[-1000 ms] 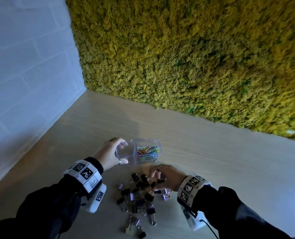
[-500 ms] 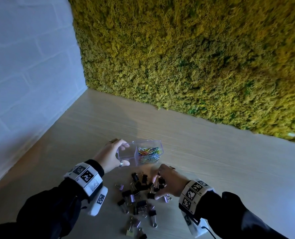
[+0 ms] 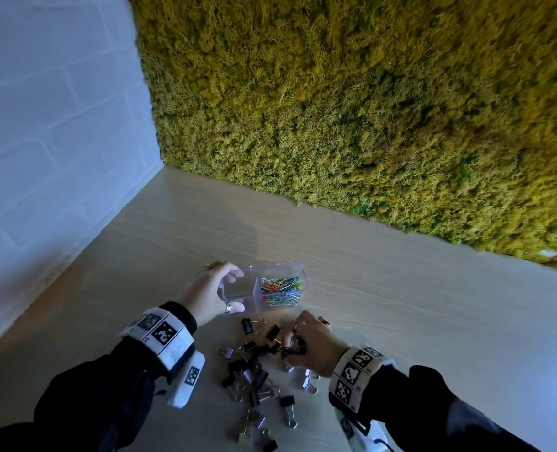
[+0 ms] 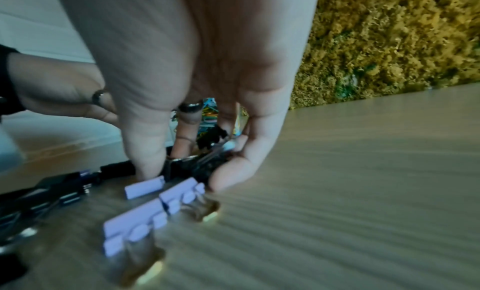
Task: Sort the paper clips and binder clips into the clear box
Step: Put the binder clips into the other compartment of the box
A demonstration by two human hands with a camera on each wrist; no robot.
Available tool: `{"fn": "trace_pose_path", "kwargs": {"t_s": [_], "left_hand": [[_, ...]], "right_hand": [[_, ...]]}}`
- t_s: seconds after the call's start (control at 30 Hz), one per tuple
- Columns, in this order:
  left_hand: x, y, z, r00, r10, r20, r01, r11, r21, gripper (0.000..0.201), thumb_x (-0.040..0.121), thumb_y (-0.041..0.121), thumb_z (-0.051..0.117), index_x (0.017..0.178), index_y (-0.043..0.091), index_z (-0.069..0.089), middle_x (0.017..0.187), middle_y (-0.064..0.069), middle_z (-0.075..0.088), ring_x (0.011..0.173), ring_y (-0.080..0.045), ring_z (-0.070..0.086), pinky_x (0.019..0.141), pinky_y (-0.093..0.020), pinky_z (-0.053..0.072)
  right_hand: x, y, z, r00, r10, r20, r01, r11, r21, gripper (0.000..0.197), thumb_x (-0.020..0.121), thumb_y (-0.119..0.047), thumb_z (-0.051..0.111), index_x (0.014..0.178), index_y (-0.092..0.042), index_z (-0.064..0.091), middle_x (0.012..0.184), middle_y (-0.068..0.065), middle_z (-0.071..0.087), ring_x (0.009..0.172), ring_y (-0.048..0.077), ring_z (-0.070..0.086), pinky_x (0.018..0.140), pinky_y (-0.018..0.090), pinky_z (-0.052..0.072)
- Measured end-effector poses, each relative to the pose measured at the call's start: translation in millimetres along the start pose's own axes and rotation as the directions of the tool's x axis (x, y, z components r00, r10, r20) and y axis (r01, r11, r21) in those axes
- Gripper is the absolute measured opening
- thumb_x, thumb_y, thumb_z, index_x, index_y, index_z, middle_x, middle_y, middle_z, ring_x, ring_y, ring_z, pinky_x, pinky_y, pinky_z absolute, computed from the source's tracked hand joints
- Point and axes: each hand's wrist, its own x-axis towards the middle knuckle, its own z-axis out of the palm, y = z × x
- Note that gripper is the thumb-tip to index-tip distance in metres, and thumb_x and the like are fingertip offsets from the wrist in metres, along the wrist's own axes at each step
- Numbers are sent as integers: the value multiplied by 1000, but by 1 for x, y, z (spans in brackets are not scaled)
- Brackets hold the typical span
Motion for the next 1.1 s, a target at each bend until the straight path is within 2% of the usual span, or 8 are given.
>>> {"fn": "trace_pose_path", "kwargs": {"t_s": [0.17,0.33,0.43,0.57,0.7,0.87,0.97,1.1], "left_hand": [[-3,4,2,999,-35,0,35,999,41,62,60,21,83,113,15,51,107,1,52,88,-5,47,76,-17,37],[-29,37,6,876,268,-401,-229,963,144,33,71,27,68,91,17,44,88,2,43,82,-7,37,74,-20,34],[-46,49,25,916,384,-114,-360,914,187,16,74,33,56,81,23,45,78,6,49,73,-7,45,67,-24,43],[-45,44,52,955,32,296,-177,861,477,42,80,43,51,116,22,43,119,-6,44,102,-29,51,87,-34,43],[-40,49,65,937,-103,334,-136,772,621,39,87,34,44,121,17,33,136,-16,28,109,-39,44,88,-41,42],[-37,54,71,899,-152,410,-174,736,654,54,63,31,72,102,8,43,107,-21,57,62,-34,60,47,-28,51],[-35,52,81,893,-142,427,-196,732,652,49,90,14,36,134,2,19,133,-27,36,105,-40,51,83,-43,46],[-32,34,95,817,-266,511,-135,774,619,49,73,12,3,121,2,7,113,-32,52,84,-39,58,65,-43,52]], "right_hand": [[4,5,-3,998,45,-40,-40,993,115,25,62,-9,73,82,-21,62,100,-2,40,93,20,50,76,15,44],[9,11,1,997,73,-39,-67,989,132,39,57,-2,72,66,-32,48,98,-3,40,93,17,49,69,10,37],[8,11,4,996,80,-48,-73,987,140,42,59,-2,69,61,-33,41,97,0,37,92,17,45,65,6,33],[9,10,7,996,76,-39,-71,991,116,45,60,-7,69,60,-35,34,98,1,32,92,14,38,72,13,29],[12,11,9,996,68,-56,-64,995,70,43,63,-10,67,58,-32,30,99,1,31,91,15,34,67,14,29],[13,10,9,998,59,-24,-59,998,38,16,60,-33,53,57,-24,40,97,3,35,98,21,41,76,15,28],[13,14,8,999,13,-48,-10,997,74,41,58,-39,45,73,-4,60,94,10,43,99,26,49,81,22,33],[9,18,-1,996,30,-79,-14,980,198,16,67,-19,43,63,-7,52,80,-5,44,74,16,46,69,9,32]]}}
